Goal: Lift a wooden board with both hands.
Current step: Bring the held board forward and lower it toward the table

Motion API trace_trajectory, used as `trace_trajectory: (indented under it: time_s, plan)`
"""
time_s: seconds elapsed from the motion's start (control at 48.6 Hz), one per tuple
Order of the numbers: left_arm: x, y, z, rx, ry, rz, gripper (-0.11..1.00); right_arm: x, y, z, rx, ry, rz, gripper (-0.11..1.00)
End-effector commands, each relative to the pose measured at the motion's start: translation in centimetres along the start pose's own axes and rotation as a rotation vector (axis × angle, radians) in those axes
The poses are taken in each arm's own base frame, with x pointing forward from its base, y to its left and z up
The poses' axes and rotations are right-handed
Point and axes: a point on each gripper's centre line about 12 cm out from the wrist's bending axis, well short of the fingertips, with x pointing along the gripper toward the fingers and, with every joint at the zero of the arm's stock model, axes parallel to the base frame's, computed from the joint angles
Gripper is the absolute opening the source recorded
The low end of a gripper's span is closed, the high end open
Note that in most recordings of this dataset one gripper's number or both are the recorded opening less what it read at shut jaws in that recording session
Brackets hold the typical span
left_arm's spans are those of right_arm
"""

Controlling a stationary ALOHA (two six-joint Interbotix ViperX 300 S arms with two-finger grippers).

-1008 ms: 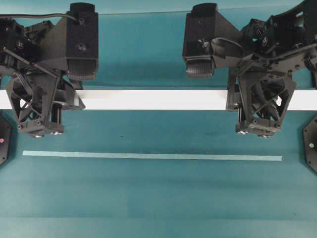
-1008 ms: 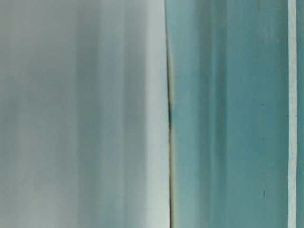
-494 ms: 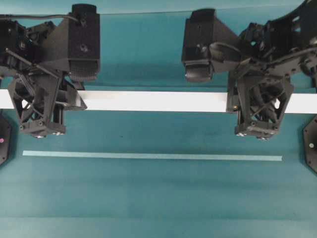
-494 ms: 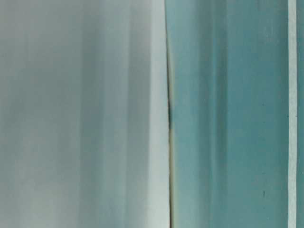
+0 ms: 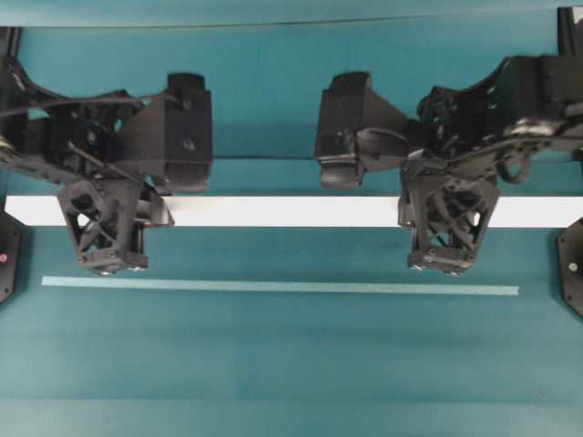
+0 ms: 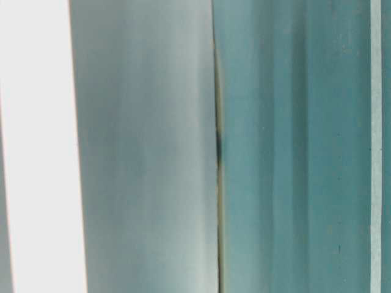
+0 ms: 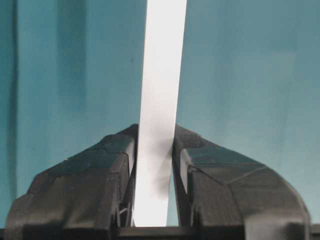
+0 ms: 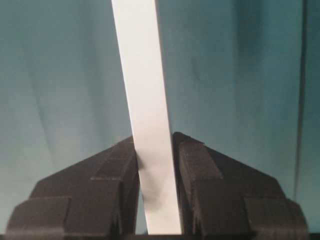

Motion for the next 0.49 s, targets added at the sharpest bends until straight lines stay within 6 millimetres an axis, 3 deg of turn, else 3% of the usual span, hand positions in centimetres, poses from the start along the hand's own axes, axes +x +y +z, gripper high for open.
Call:
trace_trajectory:
  time_s: [0.0, 0.185, 0.473]
  plan:
    - [0.1, 0.0, -0.2, 0.0, -0.011, 0.003, 0.18, 1.7, -0.2, -0.3, -0.005, 0.0, -0.001, 0.21]
    - [1.8, 0.1, -0.9, 0.005, -0.014, 0.003, 0.18, 4.9, -0.5, -0.8, 0.0, -0.011, -0.001, 0.21]
    - [7.3, 0.0, -2.7, 0.006, 0.02, 0.002, 0.18, 8.8, -0.8, -1.8, 0.005, -0.002, -0.004, 0.21]
